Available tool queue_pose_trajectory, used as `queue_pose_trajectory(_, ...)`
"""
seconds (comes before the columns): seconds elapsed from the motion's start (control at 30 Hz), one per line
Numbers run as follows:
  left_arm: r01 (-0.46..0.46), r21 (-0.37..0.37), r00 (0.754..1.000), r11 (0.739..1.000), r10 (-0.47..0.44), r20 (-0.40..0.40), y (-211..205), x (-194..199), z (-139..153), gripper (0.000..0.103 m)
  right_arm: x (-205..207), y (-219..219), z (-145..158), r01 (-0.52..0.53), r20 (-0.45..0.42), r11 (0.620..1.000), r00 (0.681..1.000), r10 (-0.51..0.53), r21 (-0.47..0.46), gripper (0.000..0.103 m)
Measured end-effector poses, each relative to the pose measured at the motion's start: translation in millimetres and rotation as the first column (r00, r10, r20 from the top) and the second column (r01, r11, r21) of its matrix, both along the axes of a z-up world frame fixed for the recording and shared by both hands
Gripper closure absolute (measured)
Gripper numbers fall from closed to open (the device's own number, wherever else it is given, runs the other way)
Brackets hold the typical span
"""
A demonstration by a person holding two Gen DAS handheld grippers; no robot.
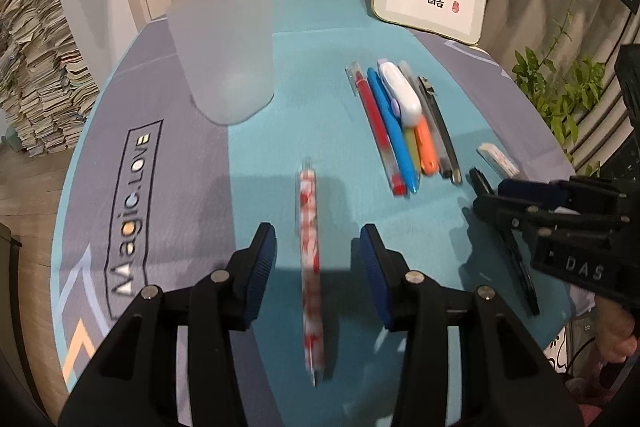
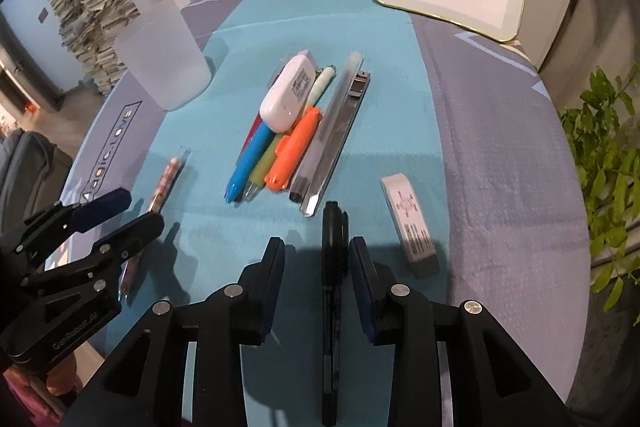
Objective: Organize stationery
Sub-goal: 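Grasp and lift the pink patterned pen with left tool while right tool grasps and lifts the black marker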
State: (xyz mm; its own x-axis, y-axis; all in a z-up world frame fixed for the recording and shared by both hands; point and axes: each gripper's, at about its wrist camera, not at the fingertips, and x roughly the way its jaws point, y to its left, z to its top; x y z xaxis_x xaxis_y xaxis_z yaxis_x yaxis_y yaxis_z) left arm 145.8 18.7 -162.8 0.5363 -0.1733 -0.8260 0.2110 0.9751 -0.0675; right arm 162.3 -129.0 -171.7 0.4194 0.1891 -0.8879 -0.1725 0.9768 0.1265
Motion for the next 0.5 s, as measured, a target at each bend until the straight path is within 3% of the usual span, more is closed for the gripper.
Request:
queue_pose_trajectory(0.4,0.009,-0.003,0.999,1.0,-0.009,-0.041,-5,22,-13,0.063,17,-3,-9,0.006,-0.018,1.0,1.0,-0.007,-0.007,0.07)
queue_pose_trajectory(0.43,0.009,-0.001,0.999,1.0,-0.01,-0.036,-6,22,-14,0.063,16,-3,-10,0.006,-0.013,1.0,1.0,-0.007,-0.021,0.075)
queue_pose_trajectory(0.47,0.013,0.004,0.999,1.0,-0.013,-0.03,-7,22,-14,0.067,16,-2,-10,0.007,-0.006,0.999,1.0,-0.007,-0.036,0.081)
queue_pose_trajectory(0.5,0.02,0.009,1.0,1.0,-0.02,-0.021,-8,22,-14,0.078,16,-2,-10,0.007,0.002,0.999,1.0,-0.007,-0.05,0.083)
